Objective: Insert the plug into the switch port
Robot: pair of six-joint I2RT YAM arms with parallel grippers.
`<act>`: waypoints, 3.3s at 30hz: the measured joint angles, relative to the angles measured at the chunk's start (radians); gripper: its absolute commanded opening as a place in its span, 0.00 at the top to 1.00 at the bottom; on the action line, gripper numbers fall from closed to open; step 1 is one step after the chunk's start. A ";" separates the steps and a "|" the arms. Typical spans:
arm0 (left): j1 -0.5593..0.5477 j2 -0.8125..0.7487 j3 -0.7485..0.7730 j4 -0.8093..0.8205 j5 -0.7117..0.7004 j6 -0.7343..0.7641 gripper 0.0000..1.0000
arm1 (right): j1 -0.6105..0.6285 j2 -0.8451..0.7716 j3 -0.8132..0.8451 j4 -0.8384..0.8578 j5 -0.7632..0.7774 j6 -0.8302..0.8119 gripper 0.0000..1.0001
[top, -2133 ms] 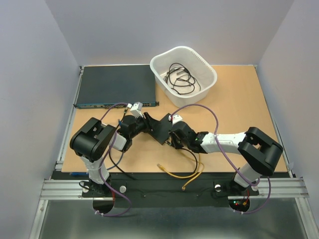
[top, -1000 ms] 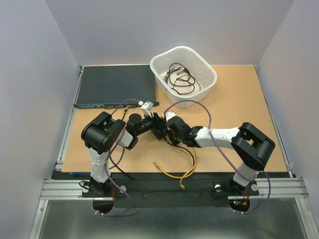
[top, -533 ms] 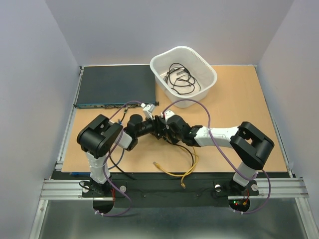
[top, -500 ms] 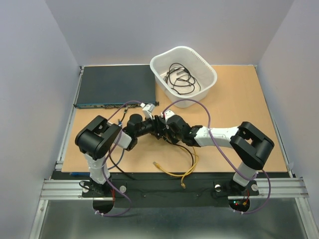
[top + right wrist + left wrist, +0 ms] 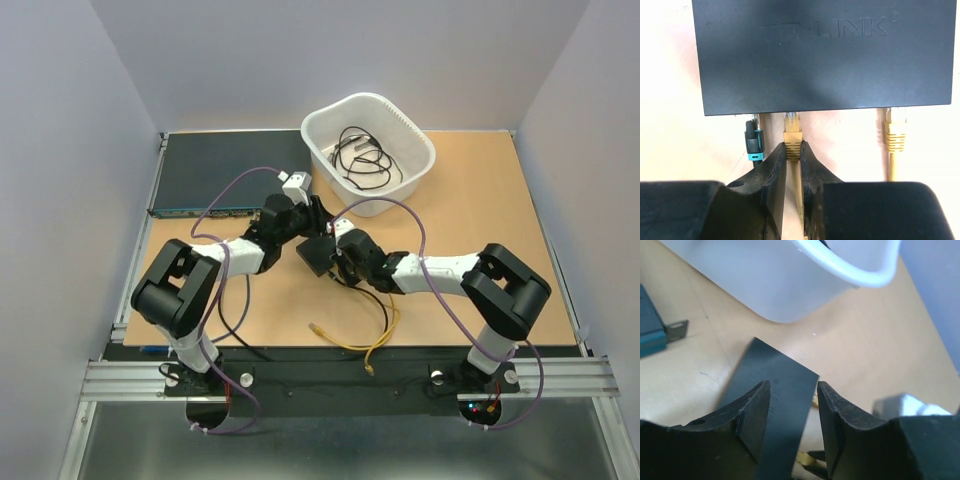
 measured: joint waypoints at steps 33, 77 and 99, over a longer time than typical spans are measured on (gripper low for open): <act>0.007 0.128 -0.138 0.123 -0.062 -0.014 0.55 | 0.000 -0.066 -0.061 -0.035 -0.069 0.005 1.00; -0.044 -0.001 -0.147 -0.051 -0.233 0.047 0.56 | -0.002 0.002 0.041 -0.109 -0.141 -0.185 0.98; 0.031 -0.372 -0.076 -0.478 -0.301 0.032 0.49 | 0.004 -0.088 0.045 -0.002 -0.053 -0.083 0.36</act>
